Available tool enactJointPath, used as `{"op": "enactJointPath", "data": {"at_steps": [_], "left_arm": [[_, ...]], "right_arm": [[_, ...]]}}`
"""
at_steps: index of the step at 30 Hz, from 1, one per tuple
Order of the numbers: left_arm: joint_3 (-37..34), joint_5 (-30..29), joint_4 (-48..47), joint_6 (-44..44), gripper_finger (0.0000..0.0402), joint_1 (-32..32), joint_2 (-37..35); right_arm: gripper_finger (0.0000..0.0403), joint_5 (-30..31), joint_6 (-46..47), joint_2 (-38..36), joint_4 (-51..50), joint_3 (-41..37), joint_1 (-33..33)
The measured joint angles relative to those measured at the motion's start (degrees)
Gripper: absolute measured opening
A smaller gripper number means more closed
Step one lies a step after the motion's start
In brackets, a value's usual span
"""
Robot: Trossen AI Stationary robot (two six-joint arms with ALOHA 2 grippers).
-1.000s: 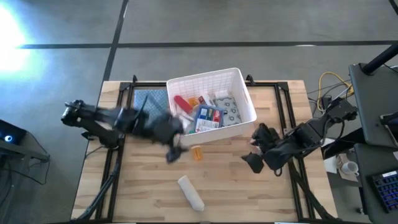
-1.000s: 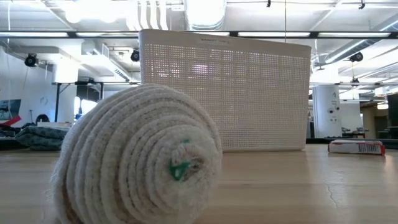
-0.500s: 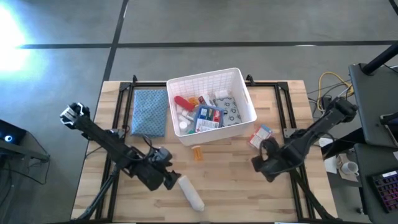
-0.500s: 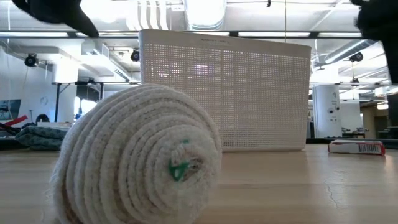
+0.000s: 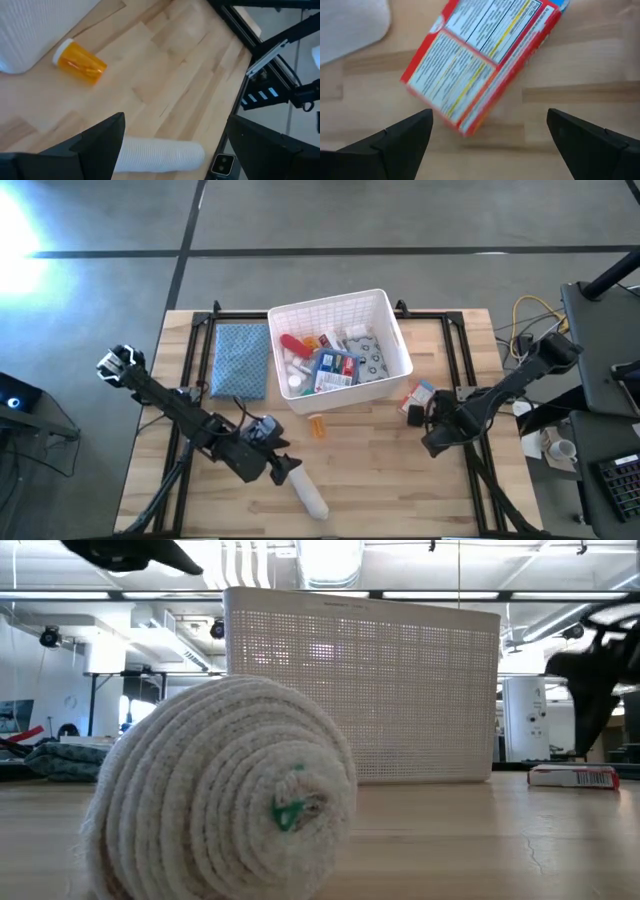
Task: Pick & place medical supplies in basket/bin
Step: Put the medicine box into the white bin
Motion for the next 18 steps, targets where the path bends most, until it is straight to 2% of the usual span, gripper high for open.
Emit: {"op": "enactJointPath", "data": {"at_steps": [6,14,18], "left_arm": [[0.8,0.0,0.0,2.2,0.0326,0.7,0.0],[0.8,-0.1,0.0,3.3,0.0326,2.9,0.0],[1.0,0.1,0.1,5.1,0.0326,4.5,0.0]], "right_arm": [[0.0379,2.3,-1.3,-0.4,10.6,-6.0,-3.6],[0.0377,2.9,-3.1,-0.5,9.6,-5.6,-7.4],[0.0351,3.5,-4.6,0.0,9.3,-5.8,-9.8]]}}
